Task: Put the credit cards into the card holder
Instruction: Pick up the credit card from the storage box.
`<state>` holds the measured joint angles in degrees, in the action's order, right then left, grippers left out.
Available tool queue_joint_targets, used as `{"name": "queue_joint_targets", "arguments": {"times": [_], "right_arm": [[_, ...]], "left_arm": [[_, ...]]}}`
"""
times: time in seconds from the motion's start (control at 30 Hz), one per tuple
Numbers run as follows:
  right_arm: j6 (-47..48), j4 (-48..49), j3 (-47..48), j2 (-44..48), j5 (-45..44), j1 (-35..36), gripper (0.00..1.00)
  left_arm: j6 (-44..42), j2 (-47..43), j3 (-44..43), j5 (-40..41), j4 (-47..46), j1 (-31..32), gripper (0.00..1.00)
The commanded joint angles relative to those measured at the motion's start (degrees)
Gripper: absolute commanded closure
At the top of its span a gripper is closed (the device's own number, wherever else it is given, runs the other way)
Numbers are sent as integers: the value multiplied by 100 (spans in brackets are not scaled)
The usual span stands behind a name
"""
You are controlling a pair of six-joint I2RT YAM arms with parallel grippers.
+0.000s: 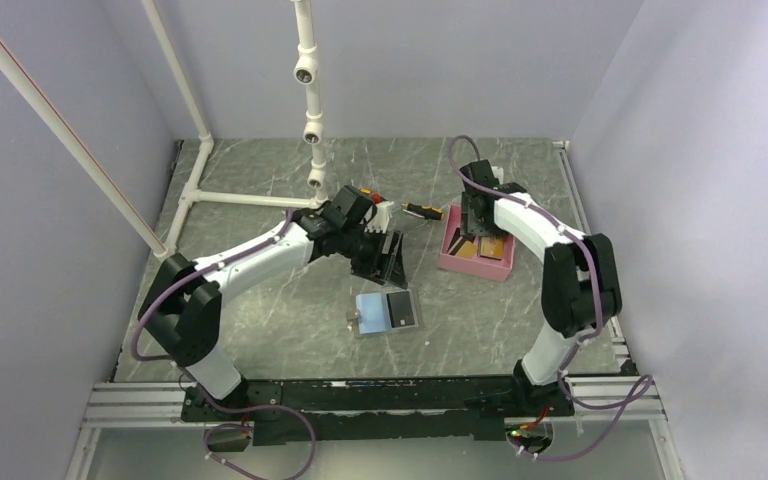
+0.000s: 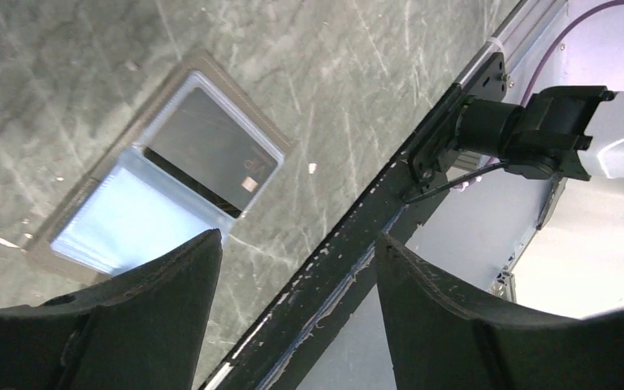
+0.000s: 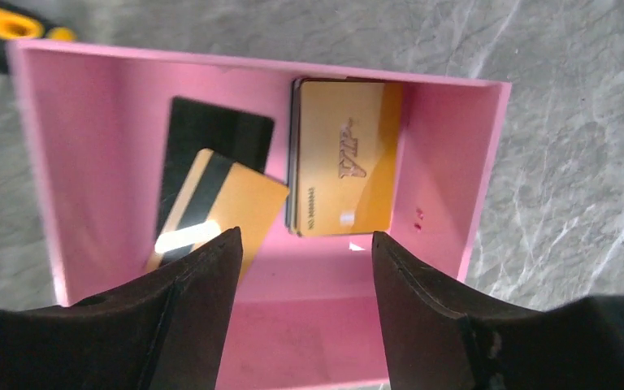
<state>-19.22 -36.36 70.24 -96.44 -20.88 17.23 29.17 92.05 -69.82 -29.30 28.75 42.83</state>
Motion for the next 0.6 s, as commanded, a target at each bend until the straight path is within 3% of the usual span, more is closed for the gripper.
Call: {"name": "queue_joint_targets", "arguments": {"times": [0.0, 0.27, 0.57], "right_arm": [[268, 152, 395, -433, -130, -121, 38], [195, 335, 595, -1044, -505, -234, 39], [244, 274, 590, -1172, -855, -236, 52]], "left_arm": [[-475, 295, -282, -620, 241, -295, 25], [-700, 700, -488, -1020, 292, -521, 22], [-693, 923, -543, -1270, 168, -601, 20]]}}
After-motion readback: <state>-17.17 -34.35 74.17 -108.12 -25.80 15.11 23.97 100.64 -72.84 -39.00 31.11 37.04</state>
